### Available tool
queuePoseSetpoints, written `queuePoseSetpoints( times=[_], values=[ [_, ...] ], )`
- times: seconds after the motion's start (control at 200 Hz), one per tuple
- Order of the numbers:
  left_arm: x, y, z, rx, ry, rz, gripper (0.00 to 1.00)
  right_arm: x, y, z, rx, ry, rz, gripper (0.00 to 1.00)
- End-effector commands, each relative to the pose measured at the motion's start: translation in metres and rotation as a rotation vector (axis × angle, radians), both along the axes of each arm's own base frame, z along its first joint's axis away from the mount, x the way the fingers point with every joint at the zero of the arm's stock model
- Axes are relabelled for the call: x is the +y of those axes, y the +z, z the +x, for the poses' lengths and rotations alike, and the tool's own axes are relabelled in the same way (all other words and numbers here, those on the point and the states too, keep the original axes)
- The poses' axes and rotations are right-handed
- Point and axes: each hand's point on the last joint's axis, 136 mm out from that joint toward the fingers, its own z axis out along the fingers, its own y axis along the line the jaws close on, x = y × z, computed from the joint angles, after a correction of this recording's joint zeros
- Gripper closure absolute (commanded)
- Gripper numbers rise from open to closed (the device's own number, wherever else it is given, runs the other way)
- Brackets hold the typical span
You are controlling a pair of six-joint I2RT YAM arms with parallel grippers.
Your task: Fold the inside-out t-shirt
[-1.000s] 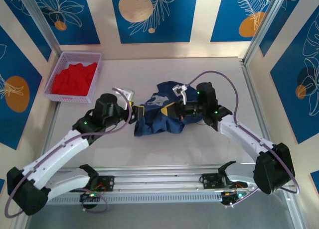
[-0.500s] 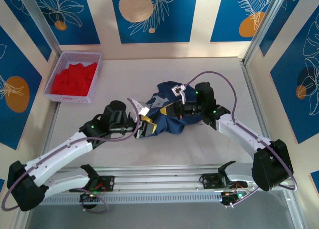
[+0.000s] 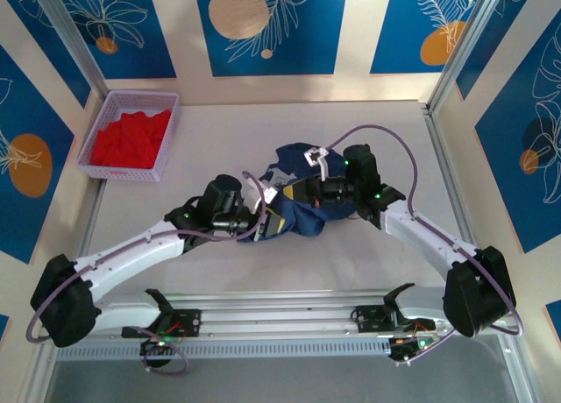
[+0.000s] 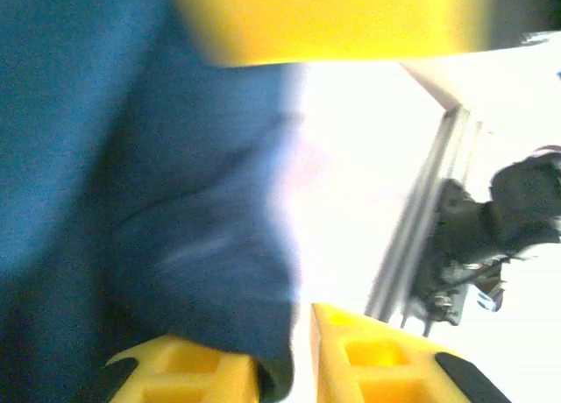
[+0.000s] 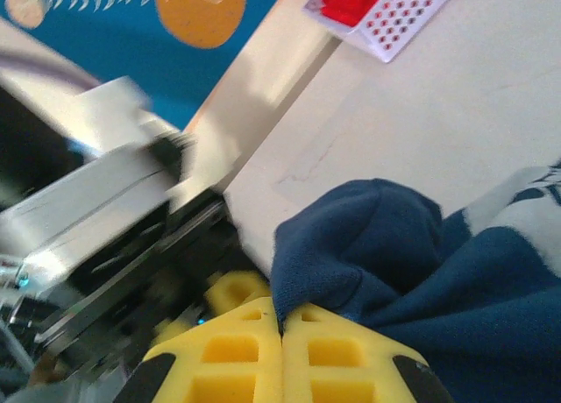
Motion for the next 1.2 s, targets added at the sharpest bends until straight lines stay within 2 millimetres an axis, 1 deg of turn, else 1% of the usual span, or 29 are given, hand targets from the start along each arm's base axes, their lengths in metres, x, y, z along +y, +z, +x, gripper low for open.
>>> queuePoseSetpoints(
  times=[0.0, 0.075, 0.165, 0.24, 0.31, 0.385, 0.465, 0.56, 0.67, 0.725, 0.77, 0.805, 0.93, 1.025, 1.08, 1.14, 1.195],
  values=[
    [-0.024, 0.052, -0.047, -0.165, -0.226, -0.150, 0.80, -0.007, 0.011, 0.020, 0.039, -0.137, -0.006, 1.00],
    [-0.029, 0.045, -0.062, -0.164, -0.307, -0.115, 0.77, -0.006, 0.012, 0.023, 0.057, -0.149, -0.008, 1.00],
    [-0.028, 0.038, -0.066, -0.154, -0.345, -0.071, 0.67, -0.006, 0.012, 0.021, 0.056, -0.139, -0.016, 1.00],
    [-0.021, 0.040, -0.061, -0.190, -0.313, -0.047, 0.61, -0.008, 0.009, 0.019, 0.042, -0.129, -0.027, 1.00],
    [-0.013, 0.047, -0.055, -0.233, -0.260, -0.047, 0.50, -0.009, 0.008, 0.016, 0.027, -0.114, -0.028, 1.00],
    [-0.002, 0.051, -0.043, -0.265, -0.183, -0.038, 0.45, -0.010, 0.009, 0.011, 0.003, -0.087, -0.026, 1.00],
    [0.013, 0.047, -0.018, -0.270, -0.051, 0.018, 0.45, -0.009, 0.010, 0.009, -0.014, -0.069, -0.024, 1.00],
    [0.030, 0.033, 0.012, -0.237, 0.096, 0.106, 0.47, -0.010, 0.011, 0.009, -0.018, -0.068, -0.021, 1.00],
    [0.047, 0.020, 0.035, -0.201, 0.224, 0.163, 0.51, -0.010, 0.013, 0.009, -0.020, -0.062, -0.014, 1.00],
    [0.056, 0.014, 0.046, -0.200, 0.286, 0.200, 0.51, -0.009, 0.012, 0.008, -0.018, -0.059, -0.014, 1.00],
    [0.061, 0.010, 0.052, -0.200, 0.313, 0.226, 0.48, -0.010, 0.012, 0.009, -0.017, -0.062, -0.014, 1.00],
    [0.060, 0.008, 0.053, -0.198, 0.310, 0.233, 0.47, -0.010, 0.012, 0.009, -0.017, -0.061, -0.014, 1.00],
    [0.049, -0.003, 0.053, -0.165, 0.259, 0.246, 0.41, -0.010, 0.015, 0.010, -0.024, -0.059, -0.009, 1.00],
    [0.045, -0.012, 0.060, -0.157, 0.257, 0.273, 0.40, -0.009, 0.018, 0.009, -0.035, -0.048, -0.003, 1.00],
    [0.044, -0.015, 0.067, -0.159, 0.275, 0.280, 0.40, -0.008, 0.019, 0.007, -0.040, -0.037, 0.000, 1.00],
    [0.040, -0.014, 0.078, -0.158, 0.297, 0.259, 0.43, -0.007, 0.020, 0.005, -0.049, -0.019, 0.003, 1.00],
    [0.035, -0.011, 0.085, -0.139, 0.298, 0.217, 0.54, -0.007, 0.021, 0.002, -0.064, 0.001, 0.005, 1.00]
  ],
)
